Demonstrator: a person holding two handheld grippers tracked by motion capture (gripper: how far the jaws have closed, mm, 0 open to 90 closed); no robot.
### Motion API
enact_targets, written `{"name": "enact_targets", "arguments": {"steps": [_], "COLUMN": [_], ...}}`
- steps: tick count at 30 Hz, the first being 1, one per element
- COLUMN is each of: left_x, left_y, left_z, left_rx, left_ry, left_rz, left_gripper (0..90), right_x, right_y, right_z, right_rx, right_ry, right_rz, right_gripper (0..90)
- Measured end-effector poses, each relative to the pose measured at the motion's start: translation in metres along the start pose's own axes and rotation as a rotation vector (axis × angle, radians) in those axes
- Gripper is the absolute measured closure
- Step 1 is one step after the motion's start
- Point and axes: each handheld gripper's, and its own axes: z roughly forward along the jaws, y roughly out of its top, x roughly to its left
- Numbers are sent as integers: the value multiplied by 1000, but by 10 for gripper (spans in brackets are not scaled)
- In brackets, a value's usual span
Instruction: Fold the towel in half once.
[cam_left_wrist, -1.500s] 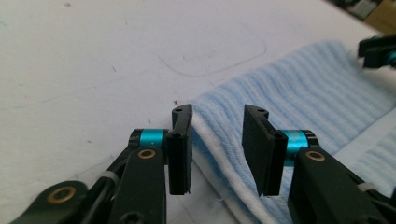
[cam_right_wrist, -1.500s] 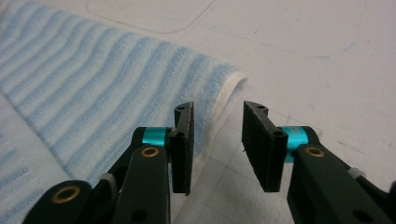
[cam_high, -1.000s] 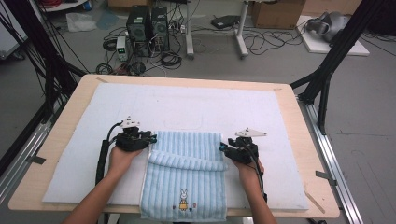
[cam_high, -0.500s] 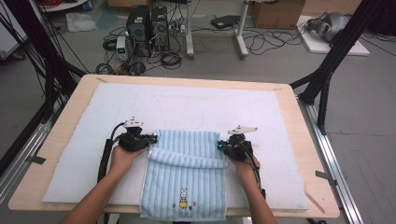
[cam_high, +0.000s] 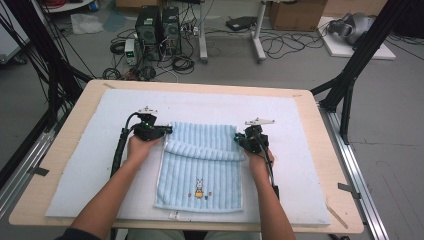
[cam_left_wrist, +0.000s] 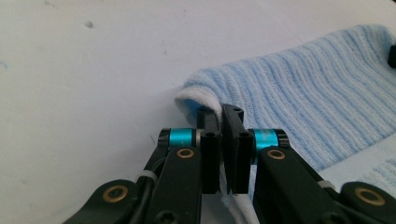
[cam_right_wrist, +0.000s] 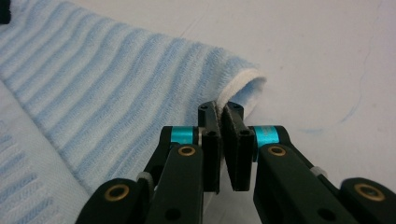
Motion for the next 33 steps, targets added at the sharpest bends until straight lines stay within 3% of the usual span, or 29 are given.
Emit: {"name": "enact_targets", "arguments": {"steps": [8, 12, 13, 14, 16, 18, 21, 26, 31, 33], "left_x": [12, 15, 15, 15, 17, 18, 18, 12, 2, -3], "left_y": [13, 14, 12, 11, 12, 14, 16, 10, -3, -7], "left_z": [12, 17, 18, 18, 15, 9, 0, -6, -5, -4], "left_rx": [-16, -14, -6, 4, -3, -37, -75, -53, -16, -6], "left_ry": [0, 0, 9, 15, 13, -8, -59, -118, -136, -135], "left_rz": [6, 15, 29, 44, 25, 2, -8, -5, 66, 89], "left_gripper": [852, 838, 809, 703, 566, 513, 505, 494, 480, 482], "right_x": [-6, -9, -9, -8, -10, -12, -12, -10, -13, -15], "right_y": [16, 17, 17, 17, 16, 17, 18, 16, 10, 6], "right_z": [14, 21, 22, 22, 21, 18, 10, 1, -10, -16], "right_rx": [-27, -8, -8, -8, -21, -31, -53, -51, -61, -67], "right_ry": [-50, -62, -61, -59, -47, -33, -17, 0, 22, 53], "right_rz": [5, 19, 16, 17, 42, 51, 60, 41, 62, 81], "right_gripper": [859, 856, 843, 781, 655, 614, 580, 545, 499, 467]}}
